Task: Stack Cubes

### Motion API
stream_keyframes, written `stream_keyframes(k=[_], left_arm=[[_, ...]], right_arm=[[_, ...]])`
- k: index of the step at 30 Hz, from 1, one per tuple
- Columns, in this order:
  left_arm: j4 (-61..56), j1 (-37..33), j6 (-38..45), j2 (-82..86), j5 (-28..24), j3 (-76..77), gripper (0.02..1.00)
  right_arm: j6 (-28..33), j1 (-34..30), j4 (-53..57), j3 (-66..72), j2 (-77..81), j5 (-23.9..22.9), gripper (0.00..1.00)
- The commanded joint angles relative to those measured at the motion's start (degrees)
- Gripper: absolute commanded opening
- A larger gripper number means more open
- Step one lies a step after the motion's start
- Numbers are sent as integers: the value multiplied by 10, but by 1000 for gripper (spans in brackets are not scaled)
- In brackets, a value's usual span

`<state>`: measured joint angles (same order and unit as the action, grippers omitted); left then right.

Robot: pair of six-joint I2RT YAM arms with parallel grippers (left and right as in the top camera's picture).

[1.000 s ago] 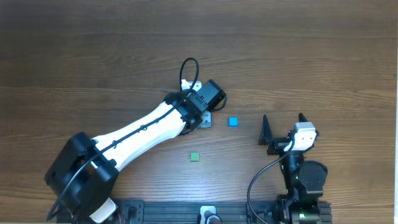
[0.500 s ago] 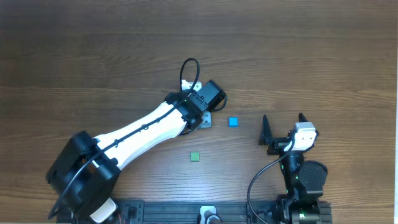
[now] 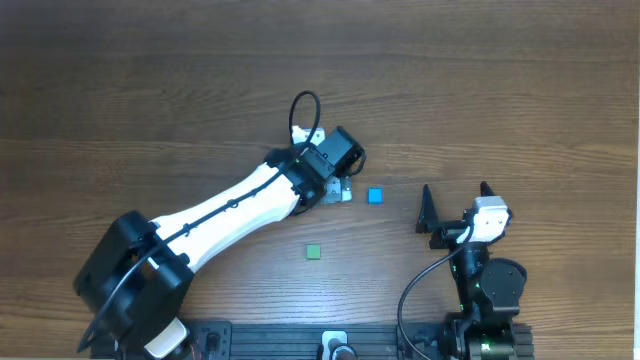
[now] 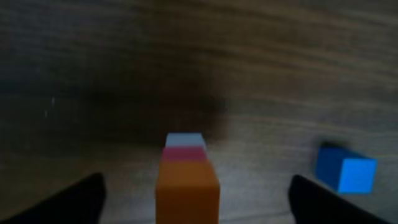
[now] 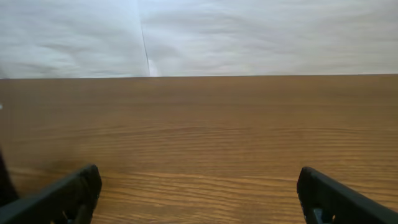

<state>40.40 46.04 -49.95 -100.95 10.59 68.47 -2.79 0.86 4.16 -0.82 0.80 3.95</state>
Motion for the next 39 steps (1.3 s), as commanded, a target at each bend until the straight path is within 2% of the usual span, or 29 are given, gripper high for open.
stream_keyframes(k=[1,3,5,13,15,16,18,23,29,39], left_arm=[[-73,-32,31,17,15,-1,996],[-121,-54,75,49,41,-1,996],[-126,-73,86,78,61,-1,998],[-94,-223,153,287,64,-10,998],[-96,-273,185,369,42,-35,998],[-111,-334,217,457,0,-83,998],[-142,-370,244,529,-19,-141,996],[-208,-382,298,670,-30,-280,993],[-325,-428,352,832,-96,-487,996],[-375,-471,442,932,-127,-611,996]], right_arm=[[3,3,-1,5,-3,-6,993],[3,3,-1,5,-3,-6,993],[3,3,-1,5,-3,-6,993],[3,3,-1,5,-3,-6,991],[3,3,-1,5,-3,-6,993],[3,3,-1,5,-3,-6,993],[3,3,-1,5,-3,-6,993],[3,3,-1,5,-3,-6,993],[3,3,-1,5,-3,-6,993],[3,3,-1,5,-3,-6,993]])
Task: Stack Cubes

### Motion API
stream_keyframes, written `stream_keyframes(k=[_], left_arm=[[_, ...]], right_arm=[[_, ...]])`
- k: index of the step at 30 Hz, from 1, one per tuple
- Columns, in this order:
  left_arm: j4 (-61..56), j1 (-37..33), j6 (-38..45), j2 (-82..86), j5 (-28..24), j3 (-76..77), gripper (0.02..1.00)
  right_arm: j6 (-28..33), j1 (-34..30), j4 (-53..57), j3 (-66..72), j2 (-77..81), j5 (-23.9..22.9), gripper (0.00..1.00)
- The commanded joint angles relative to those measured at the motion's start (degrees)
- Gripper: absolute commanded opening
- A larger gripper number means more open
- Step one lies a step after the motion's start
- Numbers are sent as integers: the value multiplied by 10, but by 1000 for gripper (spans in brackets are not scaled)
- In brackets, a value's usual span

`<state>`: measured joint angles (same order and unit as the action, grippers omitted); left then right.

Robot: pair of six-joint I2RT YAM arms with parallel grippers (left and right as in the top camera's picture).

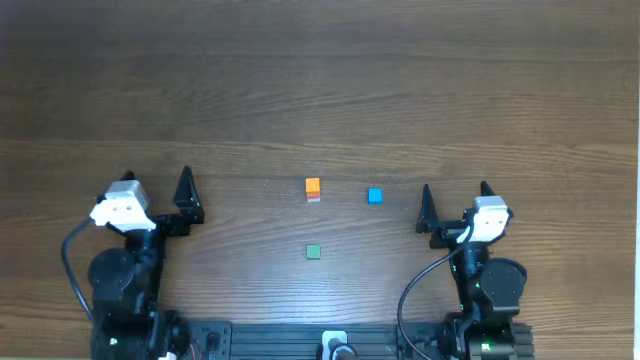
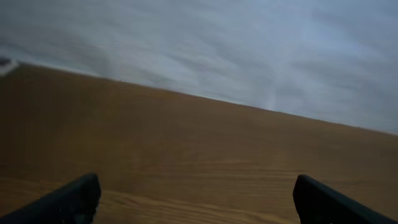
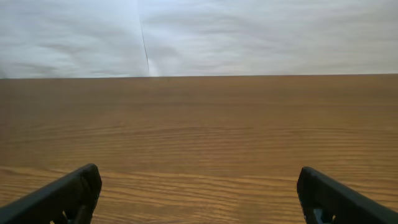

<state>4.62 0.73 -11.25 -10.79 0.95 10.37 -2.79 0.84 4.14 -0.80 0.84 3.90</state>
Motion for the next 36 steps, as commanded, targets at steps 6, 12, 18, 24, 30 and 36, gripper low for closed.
stream_keyframes(k=[6,12,18,24,30,36], left_arm=[[-82,-33,55,95,-49,-99,998],[-34,-37,55,106,-57,-101,998],[-5,-37,54,106,-59,-101,1000],[-5,-37,54,106,-59,-101,998],[-5,-37,54,105,-59,-101,1000],[-5,-37,54,104,-59,-101,998]], right_arm=[[3,3,-1,5,-4,-5,993],[3,3,-1,5,-4,-5,991],[3,3,-1,5,-4,-5,993],[3,3,-1,5,-4,-5,993],[3,3,-1,5,-4,-5,991],[3,3,-1,5,-4,-5,993]])
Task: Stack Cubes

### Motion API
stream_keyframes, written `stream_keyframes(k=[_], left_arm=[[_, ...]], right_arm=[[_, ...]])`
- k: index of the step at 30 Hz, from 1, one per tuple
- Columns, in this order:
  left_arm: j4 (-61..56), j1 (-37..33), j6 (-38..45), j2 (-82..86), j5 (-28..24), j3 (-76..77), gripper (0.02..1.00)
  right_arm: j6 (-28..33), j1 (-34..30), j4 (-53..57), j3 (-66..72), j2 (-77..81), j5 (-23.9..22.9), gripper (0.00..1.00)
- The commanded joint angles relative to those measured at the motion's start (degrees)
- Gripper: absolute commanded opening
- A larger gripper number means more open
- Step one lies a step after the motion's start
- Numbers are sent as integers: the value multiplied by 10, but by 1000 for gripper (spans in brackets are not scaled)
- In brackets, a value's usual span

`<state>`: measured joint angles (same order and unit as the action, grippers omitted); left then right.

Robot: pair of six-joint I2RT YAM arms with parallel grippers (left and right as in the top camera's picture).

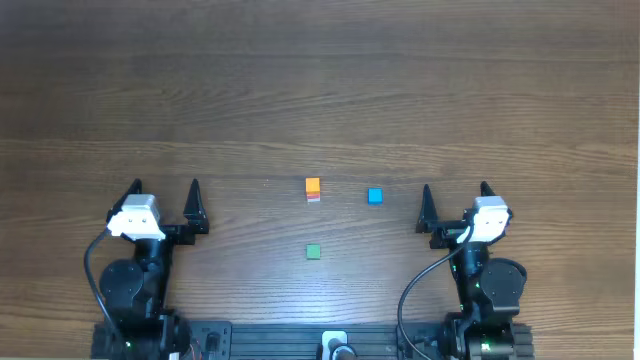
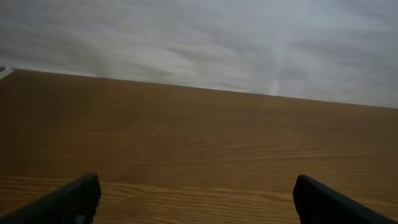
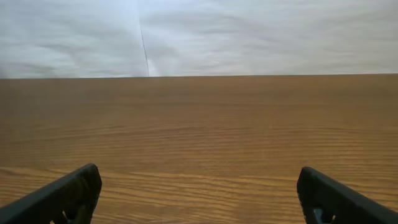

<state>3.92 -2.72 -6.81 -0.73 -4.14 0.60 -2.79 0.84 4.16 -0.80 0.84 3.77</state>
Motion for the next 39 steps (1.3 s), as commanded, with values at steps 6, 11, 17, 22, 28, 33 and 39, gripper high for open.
stream_keyframes(k=[6,11,17,22,28,33,39], left_arm=[[2,-3,10,4,-8,-3,1000],[2,-3,10,4,-8,-3,1000],[2,-3,10,4,-8,-3,1000],[2,-3,10,4,-8,-3,1000],[2,-3,10,4,-8,-3,1000],[2,-3,10,4,-8,-3,1000],[2,-3,10,4,-8,-3,1000]], right_arm=[[-97,3,-12,5,-4,31,993],[-158,3,6,-38,51,217,991],[-169,27,106,-206,235,355,993],[-176,84,204,-322,356,386,993],[-239,244,305,-407,500,314,993],[-356,380,318,-416,578,164,993],[-488,532,324,-433,671,20,993]])
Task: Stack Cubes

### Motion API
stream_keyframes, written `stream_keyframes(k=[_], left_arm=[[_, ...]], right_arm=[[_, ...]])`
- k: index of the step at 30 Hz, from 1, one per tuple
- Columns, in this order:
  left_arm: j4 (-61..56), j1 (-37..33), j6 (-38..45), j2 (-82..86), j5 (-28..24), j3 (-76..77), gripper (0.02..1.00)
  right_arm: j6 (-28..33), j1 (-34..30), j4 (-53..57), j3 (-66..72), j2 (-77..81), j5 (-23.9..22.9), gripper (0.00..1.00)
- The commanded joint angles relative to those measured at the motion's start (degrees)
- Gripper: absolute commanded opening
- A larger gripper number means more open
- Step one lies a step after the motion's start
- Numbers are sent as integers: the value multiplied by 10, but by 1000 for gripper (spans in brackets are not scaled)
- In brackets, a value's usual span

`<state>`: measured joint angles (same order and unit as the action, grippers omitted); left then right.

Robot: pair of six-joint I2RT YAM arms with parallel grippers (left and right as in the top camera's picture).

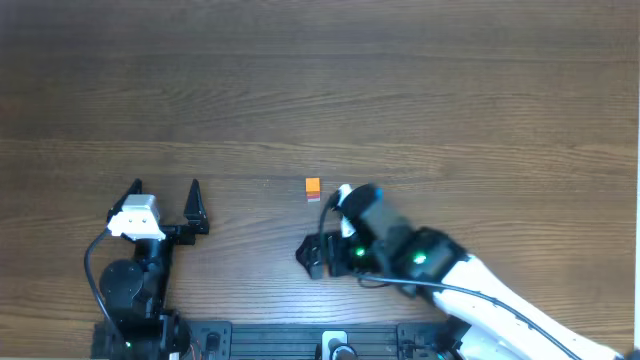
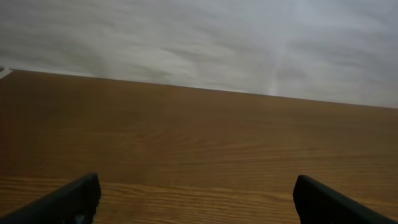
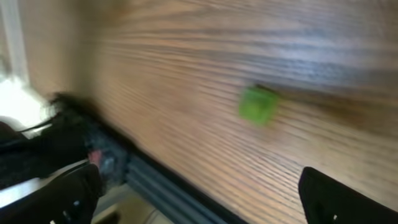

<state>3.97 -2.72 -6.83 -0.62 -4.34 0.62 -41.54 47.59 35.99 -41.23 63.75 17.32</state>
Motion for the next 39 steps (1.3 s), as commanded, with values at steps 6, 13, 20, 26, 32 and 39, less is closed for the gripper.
stream_keyframes(k=[6,13,20,26,32,39], left_arm=[[1,-3,10,3,-6,-3,998],[1,-3,10,3,-6,-3,998],[1,-3,10,3,-6,-3,1000],[1,-3,10,3,-6,-3,1000],[1,-3,10,3,-6,-3,1000],[1,-3,10,3,-6,-3,1000]], right_arm=[[-175,133,65,-102,154,-191,993],[-209,140,107,-166,256,-209,993],[-223,123,98,-169,304,-222,993],[-175,110,86,-168,326,-232,993],[-177,110,86,-163,330,-229,993],[-178,118,83,-160,330,-221,993]])
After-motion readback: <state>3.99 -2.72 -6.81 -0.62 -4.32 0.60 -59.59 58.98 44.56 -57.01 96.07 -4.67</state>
